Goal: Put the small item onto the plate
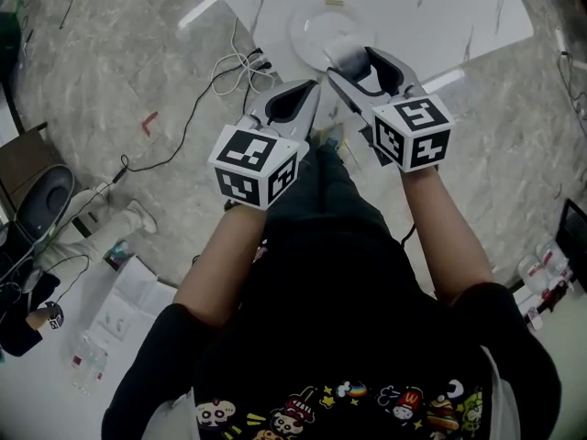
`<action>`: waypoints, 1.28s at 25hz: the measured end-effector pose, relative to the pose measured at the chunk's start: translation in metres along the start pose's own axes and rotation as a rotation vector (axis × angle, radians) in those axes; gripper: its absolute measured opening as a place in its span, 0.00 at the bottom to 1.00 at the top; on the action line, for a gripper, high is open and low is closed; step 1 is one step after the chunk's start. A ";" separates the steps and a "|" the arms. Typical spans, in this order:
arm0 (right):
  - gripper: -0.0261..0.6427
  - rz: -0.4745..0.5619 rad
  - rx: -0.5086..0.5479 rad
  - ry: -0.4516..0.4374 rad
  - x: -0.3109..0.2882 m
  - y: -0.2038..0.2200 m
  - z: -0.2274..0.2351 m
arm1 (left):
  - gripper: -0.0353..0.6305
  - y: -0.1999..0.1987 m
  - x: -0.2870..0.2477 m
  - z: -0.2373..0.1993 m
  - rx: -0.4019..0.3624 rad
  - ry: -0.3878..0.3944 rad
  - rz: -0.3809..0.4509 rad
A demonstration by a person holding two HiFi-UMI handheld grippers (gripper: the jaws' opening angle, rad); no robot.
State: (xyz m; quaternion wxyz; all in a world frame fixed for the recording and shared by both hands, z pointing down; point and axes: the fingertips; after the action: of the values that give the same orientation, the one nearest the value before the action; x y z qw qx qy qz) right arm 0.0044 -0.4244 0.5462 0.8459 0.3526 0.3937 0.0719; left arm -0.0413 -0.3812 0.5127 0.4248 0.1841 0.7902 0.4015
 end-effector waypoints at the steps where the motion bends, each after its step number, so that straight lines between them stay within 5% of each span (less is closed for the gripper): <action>1: 0.53 -0.009 0.013 0.011 -0.010 0.000 0.004 | 0.05 0.002 -0.002 -0.006 0.006 0.002 -0.003; 8: 0.53 -0.102 0.143 0.113 -0.062 0.002 0.023 | 0.06 0.012 -0.003 -0.037 0.042 0.002 -0.007; 32: 0.54 -0.179 0.184 0.199 -0.092 0.010 0.035 | 0.05 0.016 0.009 -0.062 0.040 0.003 0.005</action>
State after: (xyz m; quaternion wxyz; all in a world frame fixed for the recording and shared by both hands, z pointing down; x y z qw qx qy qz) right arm -0.0312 -0.4727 0.6251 0.7700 0.3832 0.5101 -0.0055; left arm -0.0983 -0.3960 0.5402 0.4188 0.1939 0.7983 0.3870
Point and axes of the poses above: the fingertips, and each gripper's own axes: x backward along the fingers, z to its right, y out of its underside, and after that the axes turned 10 degrees about -x, right-handed
